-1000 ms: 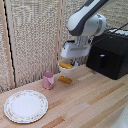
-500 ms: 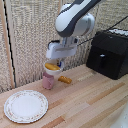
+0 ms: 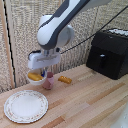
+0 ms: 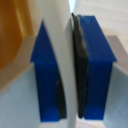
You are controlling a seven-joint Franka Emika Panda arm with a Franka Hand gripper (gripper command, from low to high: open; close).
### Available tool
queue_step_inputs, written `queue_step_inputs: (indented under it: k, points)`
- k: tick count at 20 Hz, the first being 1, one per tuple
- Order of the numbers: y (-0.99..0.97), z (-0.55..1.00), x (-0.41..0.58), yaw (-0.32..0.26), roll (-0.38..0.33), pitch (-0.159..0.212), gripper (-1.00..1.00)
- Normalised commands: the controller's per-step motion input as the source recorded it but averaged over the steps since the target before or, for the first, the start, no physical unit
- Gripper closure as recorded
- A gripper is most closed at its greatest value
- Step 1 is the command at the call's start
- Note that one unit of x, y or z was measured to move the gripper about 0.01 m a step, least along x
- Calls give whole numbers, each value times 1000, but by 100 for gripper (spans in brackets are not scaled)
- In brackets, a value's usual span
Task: Kindly move the gripper close to the hot dog bowl. Grip the bowl lightly with the gripper, taking care not to crush the hot dogs. Elevate the bowl a little, ensuring it remains flat to stop hot dogs from tumbling. Transport the gripper and bowl to the white plate, then lower it down cautiously. Relinquish the gripper, letting the bowl rest on the plate.
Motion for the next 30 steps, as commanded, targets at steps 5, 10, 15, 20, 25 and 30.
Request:
queue_step_inputs:
  k: [5, 10, 15, 20, 25, 30]
  points:
    - [509, -494, 159, 70, -77, 83, 100]
    - [242, -485, 195, 53, -117, 27, 100]
    - [115, -285, 216, 13, -63, -4, 100]
    - [115, -123, 175, 2, -19, -5, -100]
    - [-82, 259, 50, 7, 17, 18, -100]
    - [-113, 715, 3, -7, 2, 80, -100]
